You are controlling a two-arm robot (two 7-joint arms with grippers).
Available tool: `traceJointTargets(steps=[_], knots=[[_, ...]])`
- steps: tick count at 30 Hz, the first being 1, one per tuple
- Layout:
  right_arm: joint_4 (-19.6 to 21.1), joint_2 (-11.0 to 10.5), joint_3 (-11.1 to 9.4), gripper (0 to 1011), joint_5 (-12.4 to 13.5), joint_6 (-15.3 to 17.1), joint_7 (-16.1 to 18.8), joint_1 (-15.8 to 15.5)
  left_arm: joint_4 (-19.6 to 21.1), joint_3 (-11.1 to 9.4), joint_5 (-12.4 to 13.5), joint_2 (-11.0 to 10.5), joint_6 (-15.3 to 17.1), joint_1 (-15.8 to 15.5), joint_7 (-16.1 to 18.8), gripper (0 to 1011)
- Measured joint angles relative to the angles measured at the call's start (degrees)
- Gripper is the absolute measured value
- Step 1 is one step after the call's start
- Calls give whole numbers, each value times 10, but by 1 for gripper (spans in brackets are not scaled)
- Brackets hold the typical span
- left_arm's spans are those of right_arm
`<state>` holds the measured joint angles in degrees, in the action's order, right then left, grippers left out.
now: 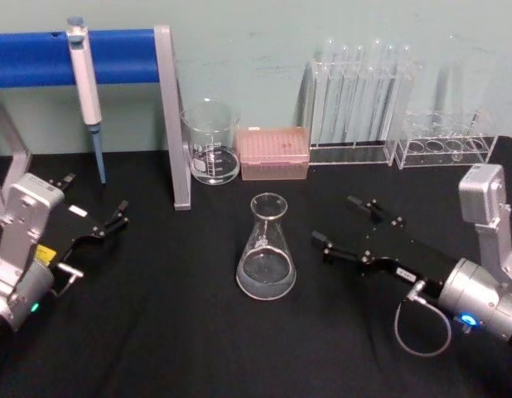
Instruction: Grasp the erlenmeyer flask with one hand, shake it three times, then place it back.
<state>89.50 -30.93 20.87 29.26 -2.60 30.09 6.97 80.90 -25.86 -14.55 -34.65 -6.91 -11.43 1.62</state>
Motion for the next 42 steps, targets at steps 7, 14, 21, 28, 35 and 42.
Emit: traceJointTargets(steps=[7, 14, 21, 28, 35, 42], knots=[[3, 9, -24, 1000, -6, -7, -39, -7, 0, 0, 0, 0, 0, 0, 0, 1001], [-8, 41, -43, 1000, -30, -14, -93, -6, 0, 0, 0, 0, 0, 0, 0, 1001], [-27, 78, -54, 1000, -60, -22, -143, 3, 0, 0, 0, 0, 0, 0, 0, 1001], [-64, 108, -55, 1000, -86, -24, -169, 22, 0, 0, 0, 0, 0, 0, 0, 1001], [-112, 129, -49, 1000, -108, -18, -174, 45, 0, 0, 0, 0, 0, 0, 0, 1001], [-144, 141, -47, 1000, -124, -6, -171, 58, 0, 0, 0, 0, 0, 0, 0, 1001]])
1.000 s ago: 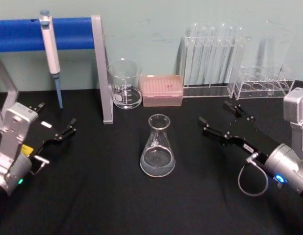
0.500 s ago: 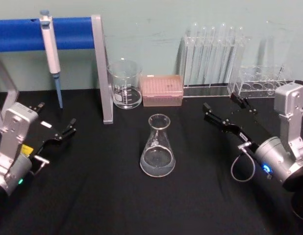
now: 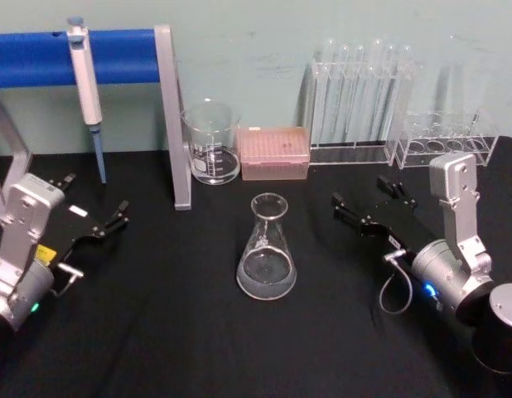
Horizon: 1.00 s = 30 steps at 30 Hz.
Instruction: Grasp the erlenmeyer flask with one hand, shake it three times, then place it back.
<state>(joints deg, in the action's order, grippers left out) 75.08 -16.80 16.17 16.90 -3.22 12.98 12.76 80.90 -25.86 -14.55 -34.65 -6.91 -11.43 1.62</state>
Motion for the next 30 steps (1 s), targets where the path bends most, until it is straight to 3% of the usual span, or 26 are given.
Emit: traceJointTargets(steps=[6, 30], knots=[[-15, 6, 0, 1000, -11, 11, 2, 4, 0, 0, 0, 0, 0, 0, 0, 1001], [-12, 5, 0, 1000, -9, 9, 3, 3, 0, 0, 0, 0, 0, 0, 0, 1001]])
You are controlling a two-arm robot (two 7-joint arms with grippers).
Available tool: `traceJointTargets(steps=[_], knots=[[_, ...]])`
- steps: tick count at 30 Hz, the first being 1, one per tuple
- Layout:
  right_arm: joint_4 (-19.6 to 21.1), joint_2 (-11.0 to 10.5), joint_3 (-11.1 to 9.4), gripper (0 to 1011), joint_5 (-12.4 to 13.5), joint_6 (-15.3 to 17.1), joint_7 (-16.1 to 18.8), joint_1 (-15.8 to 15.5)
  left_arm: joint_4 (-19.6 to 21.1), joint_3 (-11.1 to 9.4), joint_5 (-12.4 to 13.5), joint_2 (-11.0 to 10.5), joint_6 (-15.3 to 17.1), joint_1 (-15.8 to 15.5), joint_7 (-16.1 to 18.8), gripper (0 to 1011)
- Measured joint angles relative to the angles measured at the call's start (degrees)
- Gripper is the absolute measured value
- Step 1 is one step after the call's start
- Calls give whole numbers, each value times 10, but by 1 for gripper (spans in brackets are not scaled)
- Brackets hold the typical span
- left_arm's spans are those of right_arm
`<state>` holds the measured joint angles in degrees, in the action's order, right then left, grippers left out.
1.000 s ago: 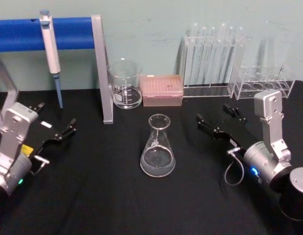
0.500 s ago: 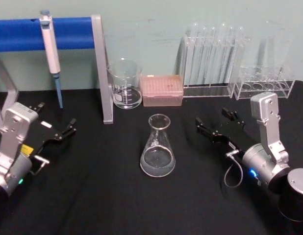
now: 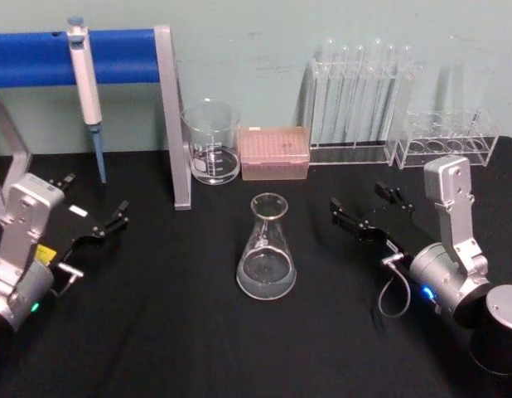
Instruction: Grasp the erlenmeyer flask with one hand, shake it three times, then place it back.
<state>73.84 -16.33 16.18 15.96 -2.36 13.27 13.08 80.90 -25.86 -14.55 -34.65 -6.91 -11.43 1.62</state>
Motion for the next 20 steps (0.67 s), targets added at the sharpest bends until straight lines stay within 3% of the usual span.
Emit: traceJointTargets(steps=[20], knots=[[1, 0, 0, 1000, 1, -1, 0, 0, 0, 0, 0, 0, 0, 0, 0, 1001]])
